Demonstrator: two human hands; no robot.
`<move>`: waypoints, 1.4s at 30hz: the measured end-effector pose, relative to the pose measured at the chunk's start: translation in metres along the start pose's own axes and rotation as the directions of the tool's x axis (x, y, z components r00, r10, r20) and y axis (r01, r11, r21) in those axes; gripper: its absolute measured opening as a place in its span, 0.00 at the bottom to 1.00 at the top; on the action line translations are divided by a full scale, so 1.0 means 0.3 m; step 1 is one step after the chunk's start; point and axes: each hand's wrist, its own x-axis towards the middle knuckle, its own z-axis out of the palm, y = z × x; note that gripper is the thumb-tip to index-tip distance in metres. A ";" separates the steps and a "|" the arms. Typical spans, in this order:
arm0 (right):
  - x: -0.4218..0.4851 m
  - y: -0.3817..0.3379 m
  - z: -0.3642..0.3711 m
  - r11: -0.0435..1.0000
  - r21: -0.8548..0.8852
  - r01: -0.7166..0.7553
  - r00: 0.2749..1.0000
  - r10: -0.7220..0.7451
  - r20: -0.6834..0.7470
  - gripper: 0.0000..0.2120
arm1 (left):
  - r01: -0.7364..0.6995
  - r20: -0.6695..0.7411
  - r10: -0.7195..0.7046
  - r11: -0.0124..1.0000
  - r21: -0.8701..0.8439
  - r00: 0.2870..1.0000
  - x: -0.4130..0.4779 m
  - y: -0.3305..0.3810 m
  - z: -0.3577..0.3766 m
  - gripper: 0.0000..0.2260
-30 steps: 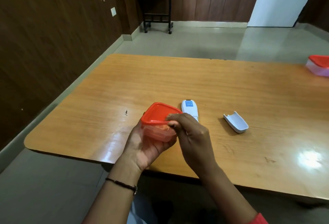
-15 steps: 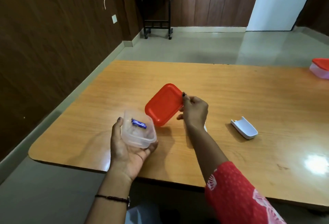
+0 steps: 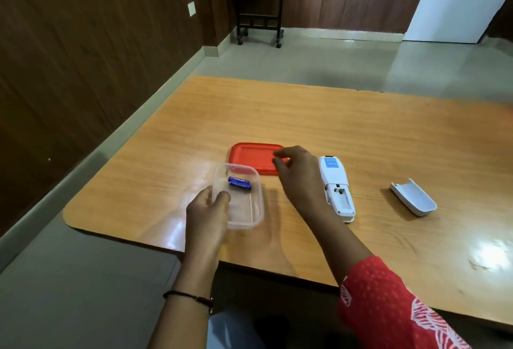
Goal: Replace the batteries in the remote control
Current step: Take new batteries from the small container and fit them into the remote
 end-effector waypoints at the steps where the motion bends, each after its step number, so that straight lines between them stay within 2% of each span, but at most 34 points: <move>1: -0.006 -0.029 0.007 0.993 -0.034 0.114 0.991 -0.111 0.079 0.09 | -0.044 -0.024 0.046 0.997 0.071 0.999 -0.003 -0.001 0.005 0.06; 3: -0.018 -0.077 0.044 0.945 -0.153 0.288 0.925 -0.233 0.301 0.08 | -0.100 -0.076 0.121 0.967 0.235 0.990 0.001 -0.012 0.010 0.07; 5: -0.032 -0.113 0.090 0.813 -0.375 0.444 0.848 -0.247 0.469 0.09 | -0.103 -0.095 0.151 0.915 0.391 0.984 0.010 -0.031 0.010 0.09; 7: -0.041 -0.126 0.131 0.661 -0.503 0.557 0.803 -0.276 0.528 0.07 | -0.088 -0.091 0.139 0.900 0.427 0.986 0.025 -0.048 0.006 0.10; 9: -0.045 -0.136 0.151 0.611 -0.536 0.583 0.792 -0.277 0.545 0.06 | -0.097 -0.080 0.142 0.906 0.413 0.987 0.033 -0.052 0.006 0.10; 10: -0.044 -0.141 0.153 0.622 -0.519 0.586 0.784 -0.276 0.556 0.06 | -0.101 -0.079 0.146 0.905 0.413 0.986 0.036 -0.053 0.005 0.11; 12: -0.040 -0.140 0.132 0.753 -0.397 0.524 0.800 -0.276 0.532 0.09 | -0.096 -0.093 0.157 0.877 0.471 0.983 0.029 -0.048 0.008 0.18; 14: -0.040 -0.130 0.062 0.932 -0.165 0.323 0.887 -0.237 0.396 0.10 | -0.126 -0.131 0.246 0.803 0.583 0.960 -0.001 -0.027 0.018 0.23; 15: -0.043 -0.120 0.010 0.977 -0.034 0.212 0.930 -0.191 0.313 0.11 | -0.187 -0.140 0.338 0.767 0.613 0.931 -0.021 -0.012 0.025 0.24; 18: -0.068 -0.042 -0.188 0.953 0.303 -0.004 0.989 -0.041 0.142 0.11 | -0.473 -0.065 0.596 0.694 0.543 0.800 -0.072 0.025 0.085 0.21; 20: -0.092 0.044 -0.310 0.924 0.370 -0.101 0.994 0.081 0.070 0.12 | -0.604 0.076 0.638 0.676 0.422 0.766 -0.104 0.030 0.160 0.19; 22: -0.112 0.140 -0.382 0.909 0.372 -0.189 0.977 0.212 -0.020 0.11 | -0.647 0.247 0.599 0.684 0.335 0.761 -0.139 0.016 0.241 0.20; 24: -0.122 0.214 -0.399 0.891 0.371 -0.262 0.951 0.304 -0.060 0.11 | -0.660 0.383 0.544 0.675 0.329 0.747 -0.160 -0.010 0.313 0.24; 27: -0.114 0.270 -0.376 0.895 0.339 -0.291 0.945 0.325 -0.046 0.10 | -0.633 0.462 0.467 0.704 0.322 0.754 -0.155 -0.050 0.394 0.30; 31: -0.093 0.285 -0.342 0.932 0.274 -0.237 0.966 0.256 -0.033 0.08 | -0.632 0.522 0.414 0.688 0.357 0.746 -0.120 -0.087 0.451 0.36; 37: -0.087 0.285 -0.340 0.988 0.059 -0.143 0.989 0.145 -0.041 0.06 | -0.684 0.564 0.415 0.587 0.433 0.714 -0.100 -0.101 0.489 0.37; 42: -0.139 0.256 -0.358 0.990 -0.101 0.101 0.994 -0.103 -0.019 0.04 | -0.696 0.554 0.442 0.577 0.427 0.706 -0.093 -0.116 0.501 0.36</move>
